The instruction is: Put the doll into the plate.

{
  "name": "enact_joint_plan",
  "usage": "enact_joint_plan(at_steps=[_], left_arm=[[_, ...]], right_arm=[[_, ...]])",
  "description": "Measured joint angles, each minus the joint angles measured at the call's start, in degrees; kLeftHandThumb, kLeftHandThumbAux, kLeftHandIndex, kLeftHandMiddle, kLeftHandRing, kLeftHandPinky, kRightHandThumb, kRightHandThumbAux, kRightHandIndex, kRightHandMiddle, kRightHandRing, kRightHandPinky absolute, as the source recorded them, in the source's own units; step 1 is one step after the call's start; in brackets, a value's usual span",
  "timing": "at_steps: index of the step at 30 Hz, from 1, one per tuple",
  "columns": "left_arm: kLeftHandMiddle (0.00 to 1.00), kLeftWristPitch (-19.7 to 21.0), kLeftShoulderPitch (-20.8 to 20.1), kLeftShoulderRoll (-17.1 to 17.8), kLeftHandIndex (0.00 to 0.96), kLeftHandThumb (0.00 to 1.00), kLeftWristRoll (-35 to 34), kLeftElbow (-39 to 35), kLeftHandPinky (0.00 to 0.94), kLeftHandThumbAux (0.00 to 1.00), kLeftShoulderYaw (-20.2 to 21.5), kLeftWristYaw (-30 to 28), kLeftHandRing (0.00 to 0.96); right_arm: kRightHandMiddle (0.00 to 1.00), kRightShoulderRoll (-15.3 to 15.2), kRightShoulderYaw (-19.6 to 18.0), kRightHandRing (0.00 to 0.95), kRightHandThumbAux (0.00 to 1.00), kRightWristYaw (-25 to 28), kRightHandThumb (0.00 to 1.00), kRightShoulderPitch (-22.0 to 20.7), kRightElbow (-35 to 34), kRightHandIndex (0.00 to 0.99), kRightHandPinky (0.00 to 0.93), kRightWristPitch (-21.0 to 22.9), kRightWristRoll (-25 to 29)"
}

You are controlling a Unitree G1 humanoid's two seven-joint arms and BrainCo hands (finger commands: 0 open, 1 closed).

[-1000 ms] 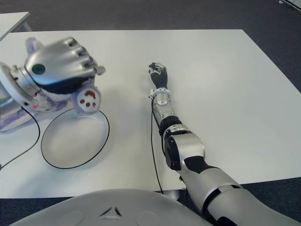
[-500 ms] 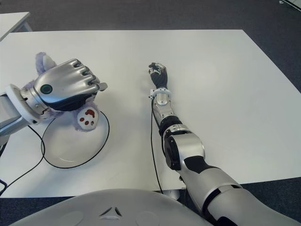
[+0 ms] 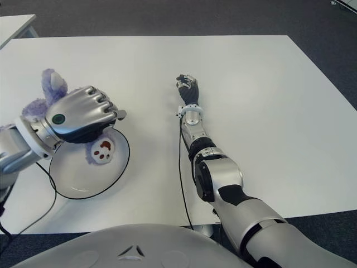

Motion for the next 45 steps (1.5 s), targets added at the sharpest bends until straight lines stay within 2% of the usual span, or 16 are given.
enact_joint_plan(at_steps=[3, 13, 26, 32, 45], left_arm=[[0.768, 0.6, 1.2, -2.1, 0.441, 0.730, 0.3, -0.1, 0.816, 0.698, -0.3, 0.6, 0.776], [0.819, 2.6, 3.6, -7.8, 0.442, 0.736, -0.4, -0.9, 0.855, 0.698, -0.3, 1.9, 0.823], [0.846, 4.3, 8.4, -13.9, 0.441, 0.741, -0.5, -2.3, 0.867, 0.698, -1.2, 3.0, 0.848], [0.846, 5.0, 10.7, -17.3, 0.441, 0.741, -1.5, -2.3, 0.856, 0.698, -2.9, 4.1, 0.846], [0.837, 7.4, 18.4, -23.4, 0.441, 0.742, -3.8, -4.5, 0.846, 0.698, -6.5, 4.6, 0.838]], right_arm=[[0.240, 0.0, 0.0, 0.199, 0.740, 0.0, 0.700, 0.0, 0.0, 0.399, 0.198, 0.0, 0.0], [0.241, 0.0, 0.0, 0.195, 0.740, 0.0, 0.702, 0.0, 0.1, 0.400, 0.191, 0.0, 0.0], [0.244, 0.0, 0.0, 0.195, 0.739, -0.1, 0.704, 0.0, 0.1, 0.402, 0.193, 0.0, 0.0], [0.248, 0.0, 0.0, 0.200, 0.738, -0.1, 0.704, 0.0, 0.2, 0.402, 0.200, 0.0, 0.0], [0.249, 0.0, 0.1, 0.205, 0.739, -0.3, 0.704, 0.0, 0.2, 0.401, 0.195, 0.0, 0.0]])
